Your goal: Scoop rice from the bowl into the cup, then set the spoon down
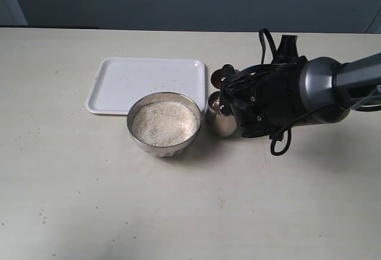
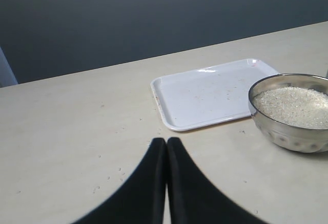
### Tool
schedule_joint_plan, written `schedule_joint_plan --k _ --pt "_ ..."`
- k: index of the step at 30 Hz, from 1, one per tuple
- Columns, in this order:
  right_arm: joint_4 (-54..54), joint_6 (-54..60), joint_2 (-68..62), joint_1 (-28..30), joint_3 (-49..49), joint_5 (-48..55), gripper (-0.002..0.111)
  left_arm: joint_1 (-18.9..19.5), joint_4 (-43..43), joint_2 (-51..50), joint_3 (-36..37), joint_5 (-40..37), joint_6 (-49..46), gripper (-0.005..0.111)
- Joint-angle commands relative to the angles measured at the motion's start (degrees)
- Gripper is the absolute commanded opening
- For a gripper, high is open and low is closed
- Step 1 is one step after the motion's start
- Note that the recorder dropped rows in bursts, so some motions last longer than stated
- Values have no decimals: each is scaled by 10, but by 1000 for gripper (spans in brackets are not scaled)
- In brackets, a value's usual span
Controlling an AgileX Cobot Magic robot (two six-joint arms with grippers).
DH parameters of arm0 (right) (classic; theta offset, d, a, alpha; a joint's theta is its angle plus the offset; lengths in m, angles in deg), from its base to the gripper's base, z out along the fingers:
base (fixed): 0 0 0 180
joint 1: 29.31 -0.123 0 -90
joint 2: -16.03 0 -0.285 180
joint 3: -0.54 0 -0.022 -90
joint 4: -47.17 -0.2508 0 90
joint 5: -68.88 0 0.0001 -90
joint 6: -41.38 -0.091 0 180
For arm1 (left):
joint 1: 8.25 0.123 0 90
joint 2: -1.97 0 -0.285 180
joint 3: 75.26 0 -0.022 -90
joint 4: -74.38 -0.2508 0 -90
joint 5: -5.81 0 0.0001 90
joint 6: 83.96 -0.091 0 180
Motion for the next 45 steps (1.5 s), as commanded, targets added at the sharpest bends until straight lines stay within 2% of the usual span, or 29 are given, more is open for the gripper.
schedule_joint_plan --k 1,26,31,37,45 --pt "6 -2 0 -2 4 12 -1 -1 -1 2 -1 8 1 0" --pt "16 -15 2 -7 4 8 -1 -1 -1 2 -1 8 1 0" --pt "-89 -38 49 -7 4 -85 -1 -1 -1 2 -1 8 1 0" --pt "-139 -22 60 -7 4 -118 -1 -1 -1 2 -1 8 1 0" --pt "-122 -24 74 -7 -16 -148 -1 -1 0 2 -1 8 1 0"
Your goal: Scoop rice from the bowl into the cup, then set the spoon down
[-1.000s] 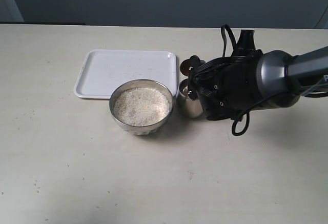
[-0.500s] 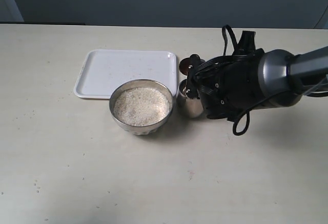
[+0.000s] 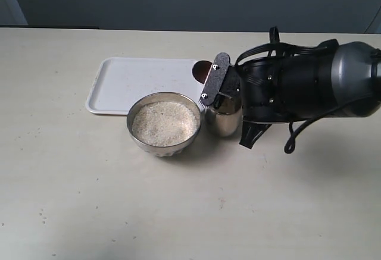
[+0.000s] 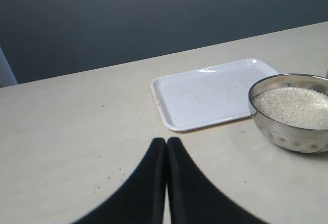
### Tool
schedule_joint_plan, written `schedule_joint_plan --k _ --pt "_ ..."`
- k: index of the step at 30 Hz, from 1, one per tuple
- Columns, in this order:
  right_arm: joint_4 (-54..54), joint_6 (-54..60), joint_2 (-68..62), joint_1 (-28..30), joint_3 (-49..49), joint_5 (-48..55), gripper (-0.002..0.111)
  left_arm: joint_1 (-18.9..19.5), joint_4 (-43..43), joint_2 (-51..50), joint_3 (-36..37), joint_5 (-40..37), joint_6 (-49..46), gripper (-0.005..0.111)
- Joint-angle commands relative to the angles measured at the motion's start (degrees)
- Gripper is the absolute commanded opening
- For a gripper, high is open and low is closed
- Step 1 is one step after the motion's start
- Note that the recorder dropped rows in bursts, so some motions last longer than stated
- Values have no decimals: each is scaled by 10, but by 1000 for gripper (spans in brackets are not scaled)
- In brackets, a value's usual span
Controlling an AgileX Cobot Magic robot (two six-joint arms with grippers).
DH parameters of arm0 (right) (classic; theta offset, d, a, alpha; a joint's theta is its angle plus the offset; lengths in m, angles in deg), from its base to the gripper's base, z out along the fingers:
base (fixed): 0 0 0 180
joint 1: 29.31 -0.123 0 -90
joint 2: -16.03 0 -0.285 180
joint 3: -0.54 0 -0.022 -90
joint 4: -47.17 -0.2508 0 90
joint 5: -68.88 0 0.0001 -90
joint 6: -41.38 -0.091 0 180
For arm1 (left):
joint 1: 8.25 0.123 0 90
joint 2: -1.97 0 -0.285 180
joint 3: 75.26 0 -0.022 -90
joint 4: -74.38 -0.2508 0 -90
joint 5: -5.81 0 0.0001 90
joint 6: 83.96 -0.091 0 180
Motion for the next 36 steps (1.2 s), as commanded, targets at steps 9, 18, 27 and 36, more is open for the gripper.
schedule_joint_plan --k 9,18,27,36 --pt "-16 1 -12 65 -133 -150 -1 -1 0 2 -1 8 1 0" --pt "-146 142 -89 83 -236 -213 -1 -1 0 2 -1 8 1 0" --pt "-346 274 -178 87 -342 -200 -1 -1 0 2 -1 8 1 0" --pt "-456 388 -243 87 -413 -122 -1 -1 0 2 -1 8 1 0"
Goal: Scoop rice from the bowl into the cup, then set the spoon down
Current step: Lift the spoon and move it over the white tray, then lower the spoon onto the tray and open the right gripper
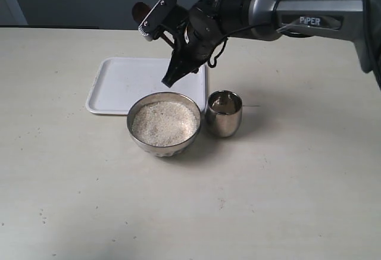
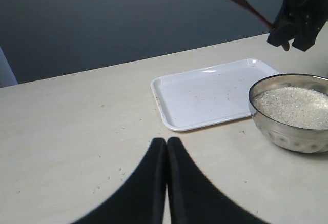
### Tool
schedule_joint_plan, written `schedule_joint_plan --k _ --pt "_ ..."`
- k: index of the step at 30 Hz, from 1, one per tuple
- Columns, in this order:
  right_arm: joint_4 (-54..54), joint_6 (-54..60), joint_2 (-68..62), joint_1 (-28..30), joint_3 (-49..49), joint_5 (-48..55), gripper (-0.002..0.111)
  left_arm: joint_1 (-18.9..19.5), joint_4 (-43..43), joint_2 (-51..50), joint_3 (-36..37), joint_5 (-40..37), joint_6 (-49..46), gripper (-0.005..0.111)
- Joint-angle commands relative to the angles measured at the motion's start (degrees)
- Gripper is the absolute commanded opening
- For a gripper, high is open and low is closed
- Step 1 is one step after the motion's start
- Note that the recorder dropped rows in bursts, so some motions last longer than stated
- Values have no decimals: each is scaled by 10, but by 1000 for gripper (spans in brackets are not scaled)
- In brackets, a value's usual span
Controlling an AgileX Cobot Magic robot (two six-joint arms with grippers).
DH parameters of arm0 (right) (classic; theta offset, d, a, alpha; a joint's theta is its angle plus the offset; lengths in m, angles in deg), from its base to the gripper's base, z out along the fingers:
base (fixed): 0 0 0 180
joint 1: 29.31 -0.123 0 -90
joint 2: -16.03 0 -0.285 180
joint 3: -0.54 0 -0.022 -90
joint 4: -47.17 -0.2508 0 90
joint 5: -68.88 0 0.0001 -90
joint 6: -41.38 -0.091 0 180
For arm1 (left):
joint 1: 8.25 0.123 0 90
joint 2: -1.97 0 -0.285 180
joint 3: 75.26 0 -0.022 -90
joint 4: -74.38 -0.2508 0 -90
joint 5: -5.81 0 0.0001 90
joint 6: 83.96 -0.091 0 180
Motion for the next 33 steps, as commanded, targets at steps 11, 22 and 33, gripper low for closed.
schedule_joint_plan --k 11,22,33 --pt "-97 74 -39 3 -23 32 -1 -1 0 2 -1 8 1 0" --pt "-113 74 -48 3 -23 47 -1 -1 0 2 -1 8 1 0" --pt "-113 74 -48 3 -23 49 -1 -1 0 2 -1 8 1 0"
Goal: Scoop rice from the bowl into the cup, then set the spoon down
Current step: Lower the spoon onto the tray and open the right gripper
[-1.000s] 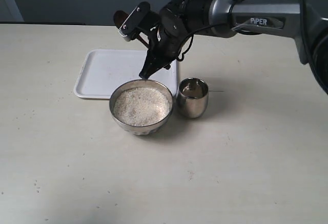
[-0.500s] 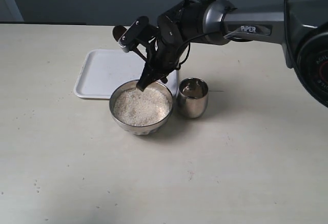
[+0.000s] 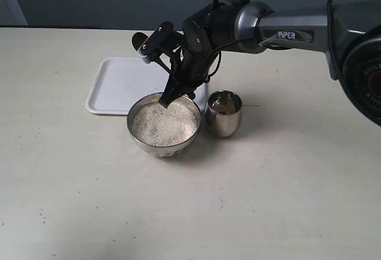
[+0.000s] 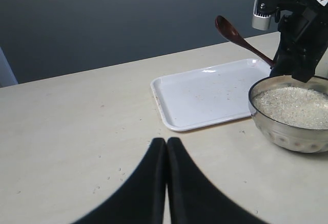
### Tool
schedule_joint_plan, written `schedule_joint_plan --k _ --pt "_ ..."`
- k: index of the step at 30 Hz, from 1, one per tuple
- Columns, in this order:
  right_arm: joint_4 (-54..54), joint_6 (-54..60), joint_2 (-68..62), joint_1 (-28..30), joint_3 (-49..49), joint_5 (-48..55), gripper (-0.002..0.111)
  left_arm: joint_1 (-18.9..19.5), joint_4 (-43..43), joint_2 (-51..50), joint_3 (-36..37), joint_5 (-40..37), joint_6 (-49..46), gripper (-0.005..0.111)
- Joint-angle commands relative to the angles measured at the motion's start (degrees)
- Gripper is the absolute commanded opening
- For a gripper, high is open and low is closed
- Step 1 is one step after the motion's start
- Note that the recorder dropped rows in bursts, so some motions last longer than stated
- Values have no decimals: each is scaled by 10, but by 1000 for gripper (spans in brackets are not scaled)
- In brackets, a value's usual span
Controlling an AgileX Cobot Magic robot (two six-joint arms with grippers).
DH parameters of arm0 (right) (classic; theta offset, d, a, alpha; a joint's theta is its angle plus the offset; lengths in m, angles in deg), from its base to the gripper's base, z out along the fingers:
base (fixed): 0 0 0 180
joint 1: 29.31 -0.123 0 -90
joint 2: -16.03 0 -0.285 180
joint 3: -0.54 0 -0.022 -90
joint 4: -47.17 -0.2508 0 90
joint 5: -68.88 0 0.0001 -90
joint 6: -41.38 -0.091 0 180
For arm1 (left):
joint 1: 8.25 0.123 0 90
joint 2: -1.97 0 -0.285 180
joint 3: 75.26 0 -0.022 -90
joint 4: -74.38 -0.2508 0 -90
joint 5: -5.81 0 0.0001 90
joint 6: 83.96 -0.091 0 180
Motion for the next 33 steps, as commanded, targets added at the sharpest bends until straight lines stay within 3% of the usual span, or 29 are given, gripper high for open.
schedule_joint_plan --k 1,33 --pt "2 3 2 3 -3 1 -1 -1 0 2 -1 8 1 0" --pt "-13 3 2 3 -3 17 -1 -1 0 2 -1 8 1 0"
